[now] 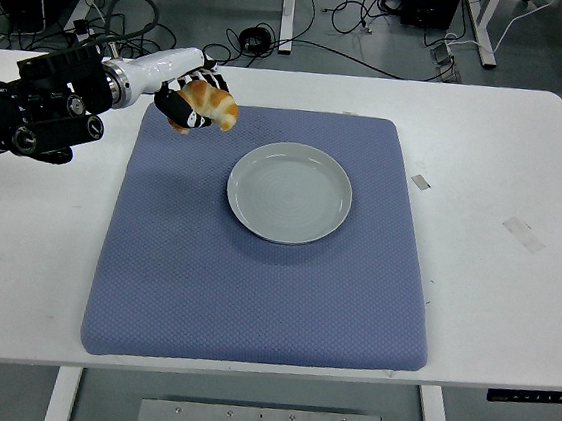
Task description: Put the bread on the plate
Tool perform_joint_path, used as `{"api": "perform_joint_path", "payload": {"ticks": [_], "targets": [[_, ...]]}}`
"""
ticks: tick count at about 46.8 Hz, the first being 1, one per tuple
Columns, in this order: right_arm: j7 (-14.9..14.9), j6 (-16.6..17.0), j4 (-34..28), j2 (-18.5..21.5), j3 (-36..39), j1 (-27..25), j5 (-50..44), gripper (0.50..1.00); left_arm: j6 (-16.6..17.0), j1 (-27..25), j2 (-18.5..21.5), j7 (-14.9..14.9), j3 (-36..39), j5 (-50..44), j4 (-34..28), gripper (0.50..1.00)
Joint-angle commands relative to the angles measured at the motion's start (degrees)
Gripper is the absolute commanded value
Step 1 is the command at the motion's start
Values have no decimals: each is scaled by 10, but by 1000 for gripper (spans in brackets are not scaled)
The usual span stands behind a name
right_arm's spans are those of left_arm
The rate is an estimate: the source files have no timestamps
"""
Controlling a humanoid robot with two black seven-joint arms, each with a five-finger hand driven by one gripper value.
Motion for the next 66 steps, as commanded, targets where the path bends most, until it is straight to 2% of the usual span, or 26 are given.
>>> {"api": "perform_joint_path", "payload": {"ticks": [1,8,16,31,50,66], "targets": [[0,0,0,0,0,0,0,1000,2,-2,-2,4,1,-1,-6,500],[0,0,1,0,0,0,0,1000,11,-6,-5,11,2,8,-57,500],[0,0,0,0,0,0,0,1000,21,-20,-29,11,2,9,-78,500],[0,0,0,0,0,0,0,1000,26,-26,-93,11,28,10,-64,500],[0,0,1,0,0,0,0,1000,36,-21,-153,11,52,10,-37,500],[0,0,1,0,0,0,0,1000,36,-12,-158,11,55,10,-22,500]]}}
